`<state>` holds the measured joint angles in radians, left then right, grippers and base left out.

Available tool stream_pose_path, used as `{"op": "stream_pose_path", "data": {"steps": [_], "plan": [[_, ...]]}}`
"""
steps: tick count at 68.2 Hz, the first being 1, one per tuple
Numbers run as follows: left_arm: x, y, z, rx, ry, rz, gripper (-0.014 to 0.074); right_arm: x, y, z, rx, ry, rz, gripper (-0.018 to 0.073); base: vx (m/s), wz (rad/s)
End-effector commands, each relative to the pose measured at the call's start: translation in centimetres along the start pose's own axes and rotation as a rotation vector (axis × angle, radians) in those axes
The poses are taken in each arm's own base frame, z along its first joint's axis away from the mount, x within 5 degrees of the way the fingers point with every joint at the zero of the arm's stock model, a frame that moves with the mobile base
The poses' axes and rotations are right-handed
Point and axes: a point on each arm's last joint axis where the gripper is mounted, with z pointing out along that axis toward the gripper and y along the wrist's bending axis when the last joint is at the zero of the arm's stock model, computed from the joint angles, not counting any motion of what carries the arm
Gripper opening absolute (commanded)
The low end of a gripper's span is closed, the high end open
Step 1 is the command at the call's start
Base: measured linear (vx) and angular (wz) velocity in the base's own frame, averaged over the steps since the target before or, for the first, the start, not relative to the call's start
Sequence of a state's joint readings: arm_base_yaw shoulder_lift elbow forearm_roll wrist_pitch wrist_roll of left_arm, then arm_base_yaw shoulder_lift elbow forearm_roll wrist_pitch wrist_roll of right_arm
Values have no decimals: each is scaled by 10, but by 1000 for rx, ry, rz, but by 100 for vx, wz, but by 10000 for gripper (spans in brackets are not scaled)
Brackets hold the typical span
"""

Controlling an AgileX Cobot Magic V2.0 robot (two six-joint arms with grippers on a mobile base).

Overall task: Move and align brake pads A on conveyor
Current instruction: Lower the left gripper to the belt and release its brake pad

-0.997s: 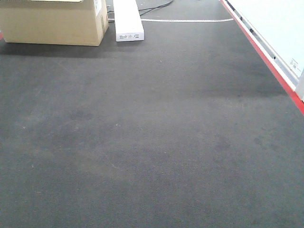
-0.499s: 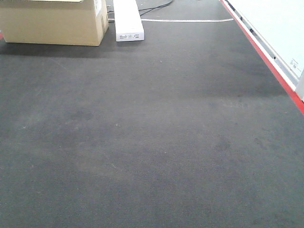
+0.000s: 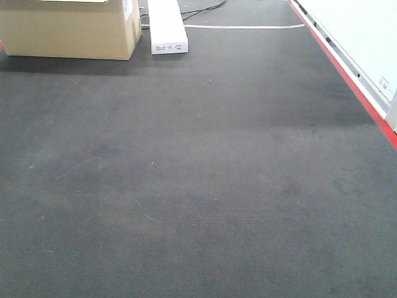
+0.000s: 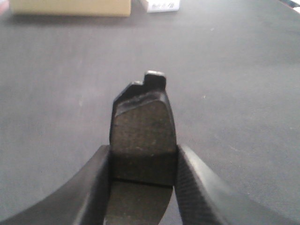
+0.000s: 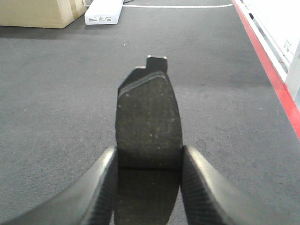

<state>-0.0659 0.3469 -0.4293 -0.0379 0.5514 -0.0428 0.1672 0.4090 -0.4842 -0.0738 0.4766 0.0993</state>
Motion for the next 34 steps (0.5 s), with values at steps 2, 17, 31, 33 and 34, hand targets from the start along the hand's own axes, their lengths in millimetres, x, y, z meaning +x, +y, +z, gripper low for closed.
{"op": "stream_pose_path", "data": {"steps": [2,17,31,33,34], "plan": [[-25,3,14,-44,-31,-53,0,-18,0,-4,-2,-121,-6,-4,0,0],[-43,6,75,-116,215,-72,8,-18,0,-4,-2,-121,-6,-4,0,0],[-50,8,138,-144,415,-66,24,-18,0,-4,-2,-121,-6,-4,0,0],[-50,8,145,-147,438,-65,24,-18,0,-4,-2,-121,-6,-4,0,0],[-48,8,151,-150,458,-64,25,-18,0,-4,-2,-121,-6,-4,0,0]]}}
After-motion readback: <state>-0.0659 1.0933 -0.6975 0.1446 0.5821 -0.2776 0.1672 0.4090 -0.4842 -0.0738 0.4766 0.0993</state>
